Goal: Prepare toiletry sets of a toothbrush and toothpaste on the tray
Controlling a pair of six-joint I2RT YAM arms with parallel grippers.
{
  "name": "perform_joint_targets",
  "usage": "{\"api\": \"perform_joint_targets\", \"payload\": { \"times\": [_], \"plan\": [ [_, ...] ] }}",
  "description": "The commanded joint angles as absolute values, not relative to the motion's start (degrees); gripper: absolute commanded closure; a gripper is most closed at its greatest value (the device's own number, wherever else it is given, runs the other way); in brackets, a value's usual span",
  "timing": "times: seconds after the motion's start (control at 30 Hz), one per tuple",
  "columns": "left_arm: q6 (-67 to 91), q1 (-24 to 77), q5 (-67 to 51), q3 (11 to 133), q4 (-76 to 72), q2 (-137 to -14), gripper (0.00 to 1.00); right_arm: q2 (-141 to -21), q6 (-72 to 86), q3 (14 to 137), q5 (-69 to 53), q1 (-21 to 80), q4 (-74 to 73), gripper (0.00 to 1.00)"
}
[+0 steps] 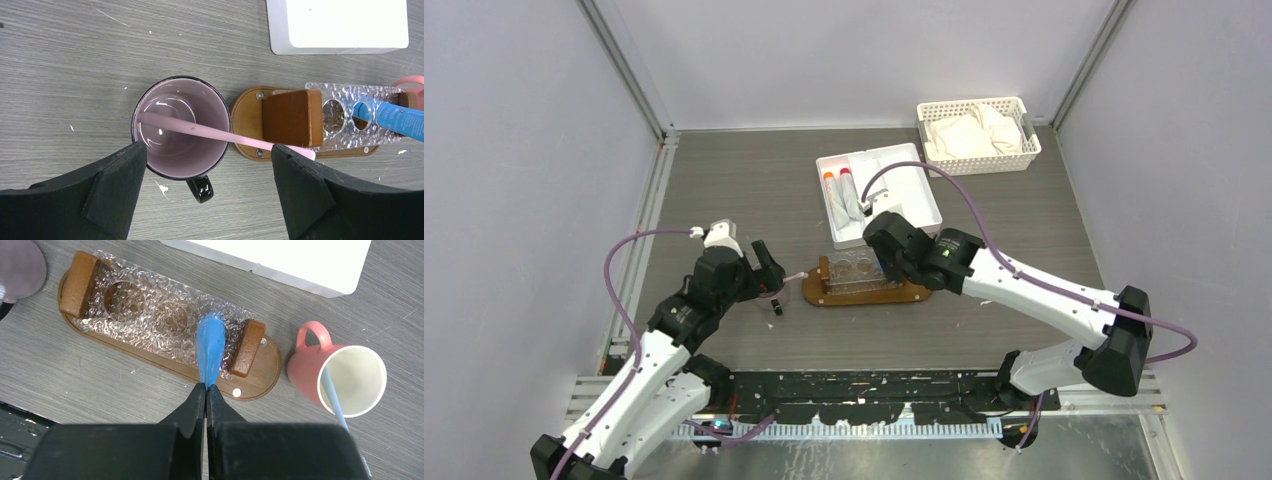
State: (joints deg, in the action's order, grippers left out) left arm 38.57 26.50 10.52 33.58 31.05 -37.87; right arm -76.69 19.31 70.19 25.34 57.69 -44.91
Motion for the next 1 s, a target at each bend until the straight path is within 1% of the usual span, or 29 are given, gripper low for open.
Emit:
{"api": "perform_joint_targets", "payload": {
  "times": [0.0, 0.5, 0.97],
  "plan": [
    [38.7, 26.3, 11.4, 34.0, 29.5, -37.3, 0.05, -78.1, 18.0, 74.8, 25.5, 56.5, -45.0, 0.99],
    [38.6, 26.3, 11.2, 33.7, 28.7, -38.2, 0.05, -83.8, 14.6, 83.2, 19.8, 51.1, -49.4, 0.99],
    [38.5, 26.3, 11.2, 33.3, 27.8, -39.1, 0.05, -90.6, 13.3, 90.1, 15.3, 49.7, -54.3, 0.97]
  ]
}}
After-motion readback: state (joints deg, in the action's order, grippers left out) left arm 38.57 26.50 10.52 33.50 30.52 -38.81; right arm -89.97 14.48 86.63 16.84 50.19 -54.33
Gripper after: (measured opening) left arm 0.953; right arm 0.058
